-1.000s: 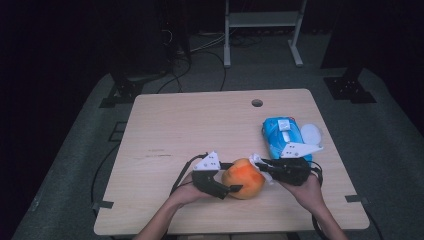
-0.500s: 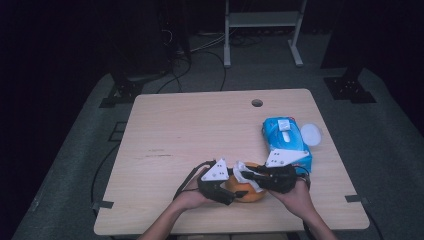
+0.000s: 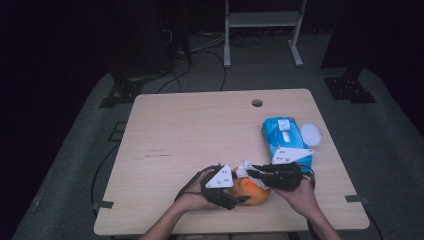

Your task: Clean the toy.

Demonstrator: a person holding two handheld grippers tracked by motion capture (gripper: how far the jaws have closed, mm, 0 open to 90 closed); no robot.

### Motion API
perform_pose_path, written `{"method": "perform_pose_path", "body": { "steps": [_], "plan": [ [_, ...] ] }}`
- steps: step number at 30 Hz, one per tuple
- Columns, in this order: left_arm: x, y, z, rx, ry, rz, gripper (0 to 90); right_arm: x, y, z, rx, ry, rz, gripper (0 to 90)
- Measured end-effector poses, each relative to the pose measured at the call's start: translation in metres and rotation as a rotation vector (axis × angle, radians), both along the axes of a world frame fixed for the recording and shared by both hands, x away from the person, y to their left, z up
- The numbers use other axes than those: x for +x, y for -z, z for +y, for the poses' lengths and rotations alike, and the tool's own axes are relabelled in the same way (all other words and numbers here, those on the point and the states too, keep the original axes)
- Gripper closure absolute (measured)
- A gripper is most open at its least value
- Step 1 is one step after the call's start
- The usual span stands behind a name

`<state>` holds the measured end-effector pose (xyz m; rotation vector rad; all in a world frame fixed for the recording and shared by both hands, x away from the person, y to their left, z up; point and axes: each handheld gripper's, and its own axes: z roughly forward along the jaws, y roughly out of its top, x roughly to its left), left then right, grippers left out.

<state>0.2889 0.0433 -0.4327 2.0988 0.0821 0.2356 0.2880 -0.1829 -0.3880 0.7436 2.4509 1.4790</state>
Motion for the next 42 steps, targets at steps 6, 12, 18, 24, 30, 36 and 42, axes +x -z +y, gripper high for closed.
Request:
{"method": "perform_pose_path", "body": {
  "steps": [6,12,18,24,30,36,42],
  "plan": [
    [0.002,0.0,0.002,-0.001,-0.013,0.002,32.5,0.006,0.002,-0.005,-0.018,0.036,0.006,80.3],
    [0.012,0.0,0.012,-0.048,-0.05,0.078,32.6,0.019,0.008,-0.033,0.004,0.114,0.055,80.2],
    [0.02,-0.001,0.021,-0.062,-0.091,0.117,32.9,0.021,0.007,-0.048,0.022,0.139,0.072,80.2],
    [0.026,0.0,0.028,-0.09,-0.123,0.161,32.8,0.017,0.003,-0.044,0.023,0.129,0.044,80.2],
    [0.03,0.0,0.032,-0.112,-0.155,0.191,32.8,0.019,0.005,-0.05,0.024,0.14,0.055,80.2],
    [0.036,0.002,0.038,-0.148,-0.186,0.247,32.7,0.018,0.007,-0.045,0.008,0.131,0.059,80.2],
    [0.033,0.002,0.034,-0.145,-0.191,0.236,31.9,0.007,-0.001,-0.025,0.013,0.047,0.002,80.1]
  ]
}}
